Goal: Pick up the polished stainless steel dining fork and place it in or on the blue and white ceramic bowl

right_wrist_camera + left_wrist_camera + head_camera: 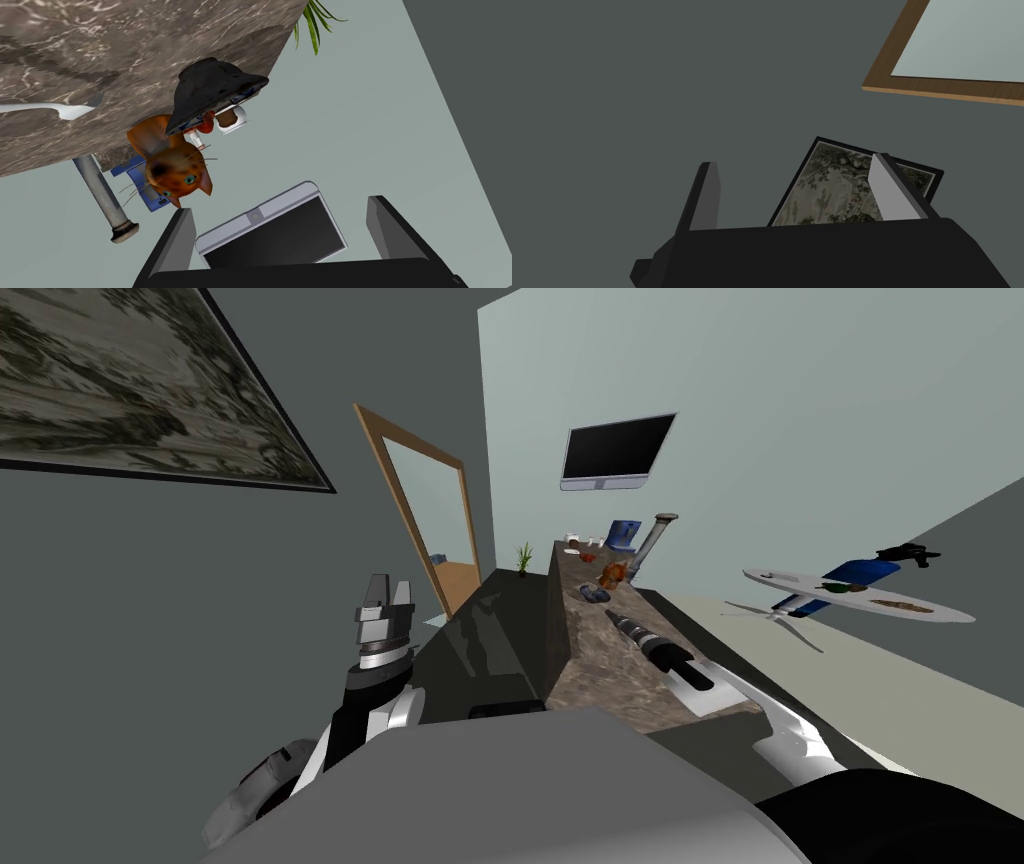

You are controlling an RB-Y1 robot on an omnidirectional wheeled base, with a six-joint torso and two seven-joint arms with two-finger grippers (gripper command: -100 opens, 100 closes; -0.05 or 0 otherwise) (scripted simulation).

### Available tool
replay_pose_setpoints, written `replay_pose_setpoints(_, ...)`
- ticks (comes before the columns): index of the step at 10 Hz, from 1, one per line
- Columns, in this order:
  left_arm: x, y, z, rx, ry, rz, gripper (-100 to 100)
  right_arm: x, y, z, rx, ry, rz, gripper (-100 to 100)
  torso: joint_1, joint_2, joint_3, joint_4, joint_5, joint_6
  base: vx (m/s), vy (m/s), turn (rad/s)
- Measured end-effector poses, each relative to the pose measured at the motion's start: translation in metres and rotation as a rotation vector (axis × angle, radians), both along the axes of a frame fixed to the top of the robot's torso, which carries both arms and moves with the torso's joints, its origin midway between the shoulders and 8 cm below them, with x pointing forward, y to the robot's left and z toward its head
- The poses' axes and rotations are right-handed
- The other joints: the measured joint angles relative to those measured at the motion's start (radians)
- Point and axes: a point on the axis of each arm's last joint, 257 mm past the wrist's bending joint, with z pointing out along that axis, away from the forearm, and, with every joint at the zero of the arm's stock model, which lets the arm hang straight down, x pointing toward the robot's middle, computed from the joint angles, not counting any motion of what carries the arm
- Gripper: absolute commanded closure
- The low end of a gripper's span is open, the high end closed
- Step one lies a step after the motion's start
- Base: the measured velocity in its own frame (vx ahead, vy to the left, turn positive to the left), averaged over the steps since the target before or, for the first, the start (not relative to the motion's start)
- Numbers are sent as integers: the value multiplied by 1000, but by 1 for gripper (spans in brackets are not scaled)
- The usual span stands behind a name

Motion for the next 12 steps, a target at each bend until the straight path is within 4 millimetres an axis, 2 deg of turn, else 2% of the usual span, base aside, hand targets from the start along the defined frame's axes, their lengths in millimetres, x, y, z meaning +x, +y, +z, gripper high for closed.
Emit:
replay_pose_setpoints(4,0,0,0,0,0,0,0,-20,-43,-36,-75,153,-59,-100,-1,-1,0,0,0,0,100,29,28)
replay_pose_setpoints(6,0,0,0,0,0,0,0,-38,-69,-56,-115,247,-94,-100,-2,-4,-3,-1,0,0,162,21,12)
replay_pose_setpoints(9,0,0,0,0,0,0,0,-65,-97,-79,-154,352,-139,-100,-2,-1,-1,0,-1,0,99,7,-1)
replay_pose_setpoints(12,0,0,0,0,0,0,0,-87,-127,-96,-190,443,-180,-100,-3,-1,0,0,-1,0,88,-3,-3)
